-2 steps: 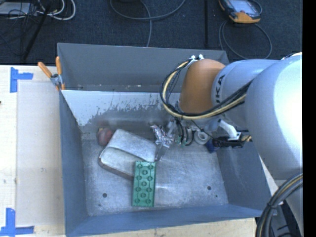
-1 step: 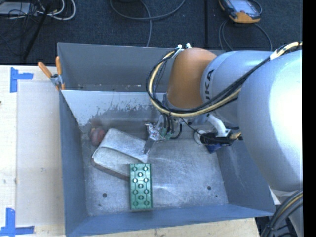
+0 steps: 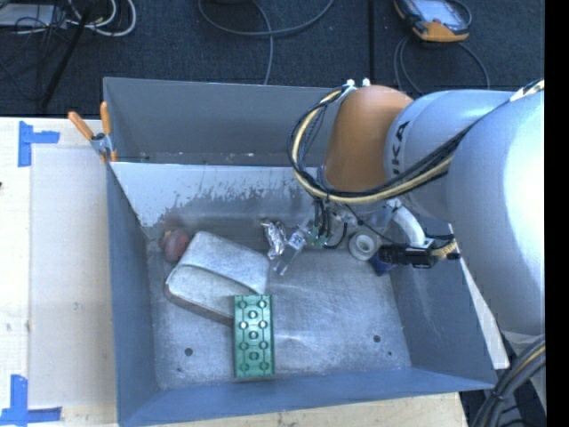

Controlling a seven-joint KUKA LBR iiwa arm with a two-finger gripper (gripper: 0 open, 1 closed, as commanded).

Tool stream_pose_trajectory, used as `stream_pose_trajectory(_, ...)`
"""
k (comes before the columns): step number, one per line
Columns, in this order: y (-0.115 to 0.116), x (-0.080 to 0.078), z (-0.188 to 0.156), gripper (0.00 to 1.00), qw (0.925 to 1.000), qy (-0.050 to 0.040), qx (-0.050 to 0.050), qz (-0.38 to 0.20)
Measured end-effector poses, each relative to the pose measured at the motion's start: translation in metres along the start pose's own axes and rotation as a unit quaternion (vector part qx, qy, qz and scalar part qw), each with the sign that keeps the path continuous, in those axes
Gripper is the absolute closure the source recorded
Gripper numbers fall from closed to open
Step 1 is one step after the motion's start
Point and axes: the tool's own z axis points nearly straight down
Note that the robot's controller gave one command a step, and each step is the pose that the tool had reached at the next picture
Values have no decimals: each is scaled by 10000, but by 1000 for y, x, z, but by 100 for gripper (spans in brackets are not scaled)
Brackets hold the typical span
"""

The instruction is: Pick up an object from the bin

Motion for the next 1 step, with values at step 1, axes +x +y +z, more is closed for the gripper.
stream_pose_trajectory(1,11,9,23,0,9995,6,12,-313)
